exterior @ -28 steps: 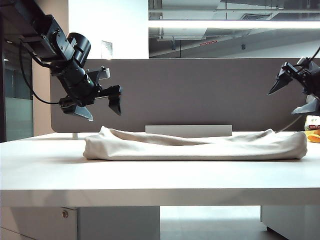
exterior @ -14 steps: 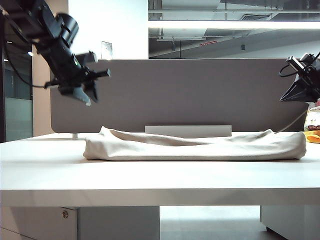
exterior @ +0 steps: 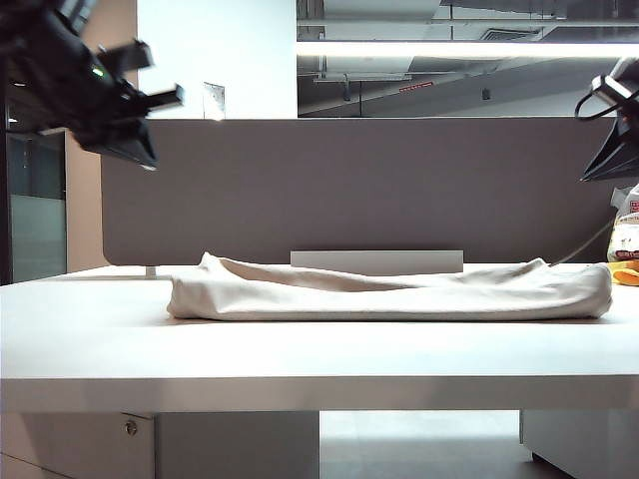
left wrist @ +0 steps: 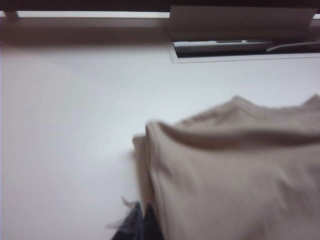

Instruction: Fold the bottom side of the T-shirt horizontally towards the center, about one-third of the way, then fold the sleeve back towards the center, creating a straight line along the edge of the T-shirt, and finally fold the bottom of the T-shirt up towards the top, creating a neat rectangle.

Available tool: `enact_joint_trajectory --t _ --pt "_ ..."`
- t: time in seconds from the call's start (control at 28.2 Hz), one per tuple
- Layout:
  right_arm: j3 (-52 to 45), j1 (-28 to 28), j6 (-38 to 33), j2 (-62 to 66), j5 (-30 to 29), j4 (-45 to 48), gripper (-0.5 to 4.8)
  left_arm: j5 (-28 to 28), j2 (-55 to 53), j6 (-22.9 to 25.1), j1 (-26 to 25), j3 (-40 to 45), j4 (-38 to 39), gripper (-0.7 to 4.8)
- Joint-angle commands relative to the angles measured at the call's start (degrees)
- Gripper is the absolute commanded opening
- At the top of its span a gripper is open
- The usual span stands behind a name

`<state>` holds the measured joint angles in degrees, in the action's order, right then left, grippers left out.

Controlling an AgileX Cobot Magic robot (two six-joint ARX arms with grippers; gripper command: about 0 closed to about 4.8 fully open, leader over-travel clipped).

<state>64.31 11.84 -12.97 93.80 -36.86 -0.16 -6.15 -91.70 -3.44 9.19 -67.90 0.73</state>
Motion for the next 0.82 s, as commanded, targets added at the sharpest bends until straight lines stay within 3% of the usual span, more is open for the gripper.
enact_joint_trajectory --t 0.04,0.28,0.46,0.53,0.64,0.82 --pt "-8.0 -1.0 0.1 -6.1 2.1 5.2 -0.05 1.9 7.2 0.0 1.2 7.7 -3.2 -0.06" --pt "-26.3 -6.3 -0.7 -19.7 7.8 11.6 -0.06 7.8 25.2 0.4 6.5 26.0 -4.7 -0.05" --pt "-35.6 -10.2 -0.9 -27.2 11.3 15.6 -0.06 7.2 35.7 -0.7 7.3 37.4 -7.0 -0.06" --pt "-39.9 -10.8 -1.0 -30.9 12.4 16.9 -0.05 7.1 41.0 -1.8 7.3 42.4 -7.3 -0.06" --pt "-49.2 -11.0 -1.0 -38.4 13.2 18.5 -0.06 7.5 52.1 -7.8 7.3 50.8 -7.2 -0.05" --pt "-56.6 -11.0 -2.4 -44.9 15.5 19.9 -0.05 8.7 60.3 -10.5 7.3 55.8 -5.2 -0.06"
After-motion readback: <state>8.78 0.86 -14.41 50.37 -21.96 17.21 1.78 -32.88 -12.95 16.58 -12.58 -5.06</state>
